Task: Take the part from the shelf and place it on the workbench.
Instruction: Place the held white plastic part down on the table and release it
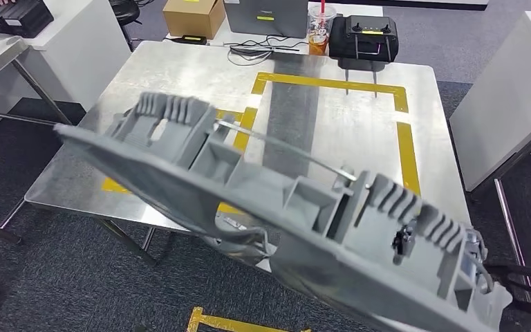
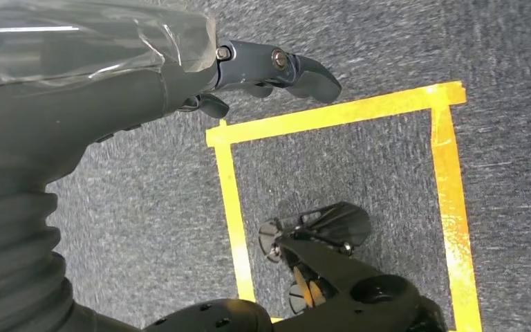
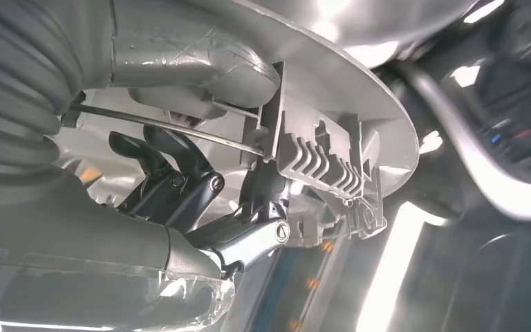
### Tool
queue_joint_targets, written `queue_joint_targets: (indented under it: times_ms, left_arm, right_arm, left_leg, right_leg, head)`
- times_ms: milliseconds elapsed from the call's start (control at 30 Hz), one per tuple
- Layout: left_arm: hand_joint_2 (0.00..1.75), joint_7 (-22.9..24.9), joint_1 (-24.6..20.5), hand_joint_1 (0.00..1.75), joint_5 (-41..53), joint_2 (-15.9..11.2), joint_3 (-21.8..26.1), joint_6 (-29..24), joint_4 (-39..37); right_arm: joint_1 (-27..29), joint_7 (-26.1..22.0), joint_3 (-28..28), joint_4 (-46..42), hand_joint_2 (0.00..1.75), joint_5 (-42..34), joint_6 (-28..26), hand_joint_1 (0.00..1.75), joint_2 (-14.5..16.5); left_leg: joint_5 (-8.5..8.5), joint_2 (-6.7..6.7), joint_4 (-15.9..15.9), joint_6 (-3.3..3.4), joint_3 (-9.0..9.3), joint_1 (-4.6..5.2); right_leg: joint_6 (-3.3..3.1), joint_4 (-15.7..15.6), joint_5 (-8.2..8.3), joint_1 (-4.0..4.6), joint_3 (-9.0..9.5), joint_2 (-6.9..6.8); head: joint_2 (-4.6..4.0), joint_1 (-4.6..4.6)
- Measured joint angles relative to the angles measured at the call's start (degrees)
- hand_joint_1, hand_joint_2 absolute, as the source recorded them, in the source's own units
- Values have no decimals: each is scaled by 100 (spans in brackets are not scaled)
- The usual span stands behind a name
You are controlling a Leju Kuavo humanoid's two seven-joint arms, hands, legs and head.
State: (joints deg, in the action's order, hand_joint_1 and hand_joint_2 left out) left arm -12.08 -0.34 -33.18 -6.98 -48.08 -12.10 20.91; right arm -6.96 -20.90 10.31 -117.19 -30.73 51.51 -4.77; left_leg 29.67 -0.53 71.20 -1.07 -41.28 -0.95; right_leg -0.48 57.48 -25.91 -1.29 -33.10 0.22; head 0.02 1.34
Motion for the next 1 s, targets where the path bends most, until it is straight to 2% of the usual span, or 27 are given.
queue_joint_targets:
  times_ms: [67, 100, 133, 233, 300, 333, 367, 433, 467, 500, 533, 600, 633, 667, 767, 833, 867, 933, 967, 1000]
  left_arm:
    - [175, -35, 20, 0, -53, 4, 44, -11, -5]
    - [175, -59, 28, 0, -81, 8, 68, -13, -7]
    - [175, -83, 39, 0, -112, 14, 92, -14, -8]
    - [175, -142, 81, 0, -193, 35, 143, -21, -10]
    - [175, -172, 106, 0, -221, 63, 169, -42, -10]
    - [175, -188, 117, 0, -229, 82, 186, -55, -10]
    - [175, -201, 125, 0, -235, 102, 206, -69, -10]
    - [175, -219, 135, 0, -253, 133, 233, -88, -10]
    - [175, -224, 139, 0, -262, 148, 239, -93, -10]
    - [175, -229, 141, 0, -270, 158, 242, -96, -10]
    - [175, -233, 140, 0, -275, 169, 244, -96, -10]
    - [175, -238, 129, 0, -275, 189, 246, -91, -10]
    - [175, -240, 123, 0, -276, 197, 248, -88, -11]
    - [175, -241, 120, 0, -277, 202, 250, -86, -11]
    - [175, -244, 124, 0, -281, 207, 256, -83, -14]
    - [175, -251, 122, 0, -282, 215, 261, -75, -15]
    - [175, -261, 118, 0, -282, 217, 266, -66, -20]
    - [175, -287, 106, 0, -282, 223, 276, -29, -45]
    - [175, -299, 97, 0, -282, 228, 281, -9, -64]
    - [175, -308, 86, 0, -281, 237, 284, 13, -83]
  right_arm:
    - [-144, 63, -253, 38, 175, 112, -117, 175, -56]
    - [-232, 125, -371, 74, 175, 181, -205, 175, -84]
    - [-323, 204, -482, 126, 175, 253, -316, 175, -110]
    - [-548, 420, -738, 318, 175, 420, -651, 175, -179]
    - [-697, 508, -897, 471, 175, 502, -817, 175, -259]
    - [-795, 550, -986, 570, 175, 574, -907, 175, -316]
    - [-897, 582, -1069, 684, 175, 659, -996, 175, -378]
    - [-1081, 630, -1203, 927, 175, 846, -1161, 175, -500]
    - [-1159, 652, -1251, 1050, 175, 932, -1228, 175, -559]
    - [-1235, 679, -1283, 1163, 175, 1021, -1290, 175, -618]
    - [-1322, 711, -1303, 1276, 175, 1122, -1358, 175, -683]
    - [-1535, 768, -1315, 1513, 175, 1314, -1504, 175, -832]
    - [-1637, 783, -1315, 1628, 175, 1382, -1563, 175, -908]
    - [-1718, 790, -1315, 1735, 175, 1421, -1604, 175, -974]
    - [-1845, 792, -1311, 1944, 175, 1455, -1642, 175, -1087]
    - [-1913, 797, -1304, 2023, 175, 1547, -1683, 175, -1135]
    - [-1963, 805, -1285, 2074, 175, 1680, -1747, 175, -1165]
    - [-2126, 845, -1186, 2242, 175, 2149, -1978, 175, -1268]
    - [-2241, 881, -1102, 2377, 175, 2447, -2118, 175, -1344]
    - [-2371, 930, -999, 2534, 175, 2768, -2266, 175, -1431]
  left_leg:
    - [-339, 24, -791, 39, 402, 5]
    - [-434, 32, -1101, 67, 560, 21]
    - [-467, 36, -1282, 96, 651, 41]
    - [-460, 32, -1343, 177, 678, 86]
    - [-507, 26, -1406, 255, 723, 70]
    - [-533, 22, -1440, 296, 745, 61]
    - [-551, 19, -1462, 328, 755, 56]
    - [-554, 13, -1464, 355, 749, 76]
    - [-552, 10, -1463, 358, 749, 84]
    - [-550, 4, -1460, 360, 750, 90]
    - [-547, -2, -1457, 359, 754, 92]
    - [-530, -16, -1426, 335, 748, 99]
    - [-515, -22, -1399, 314, 732, 111]
    - [-503, -27, -1374, 292, 714, 122]
    - [-484, -31, -1346, 231, 679, 118]
    - [-352, -21, -1152, 168, 591, 96]
    - [-209, -14, -884, 133, 466, 81]
    - [121, 0, -98, 81, 88, 52]
    - [213, 6, 224, 68, -85, 43]
    - [199, 10, 345, 67, -169, 38]
  right_leg:
    - [14, 0, -7, 7, 15, 4]
    - [32, 0, -11, 17, 17, 5]
    - [58, -1, -16, 25, 17, 6]
    - [148, -26, -14, 21, 21, 4]
    - [182, 46, -58, 11, -22, 0]
    - [179, 211, -143, 9, -106, -2]
    - [159, 516, -283, 6, -259, -3]
    - [129, 1332, -592, 8, -661, -2]
    - [142, 1625, -671, 8, -816, -3]
    - [176, 1693, -652, 7, -864, -3]
    - [224, 1509, -540, 4, -794, -4]
    - [301, 658, -184, -1, -415, -5]
    - [299, 297, -44, 4, -248, -4]
    - [277, 72, 39, 13, -144, -3]
    - [173, -1, 82, 29, -110, -1]
    - [111, -14, 85, -1, -89, -6]
    - [89, -17, 84, -17, -77, -9]
    - [68, -16, 77, -14, -70, -9]
    - [67, -15, 76, -12, -69, -8]
    - [67, -14, 75, -10, -67, -7]
  head:
    - [0, -1]
    - [0, -4]
    - [0, -3]
    - [0, -2]
    - [0, -10]
    - [0, -15]
    - [0, -21]
    - [0, -28]
    - [0, -27]
    - [0, -28]
    - [0, -28]
    - [0, -31]
    - [0, -30]
    - [0, -28]
    - [0, -28]
    - [0, -16]
    - [0, -8]
    - [0, 8]
    - [0, 7]
    - [0, 8]
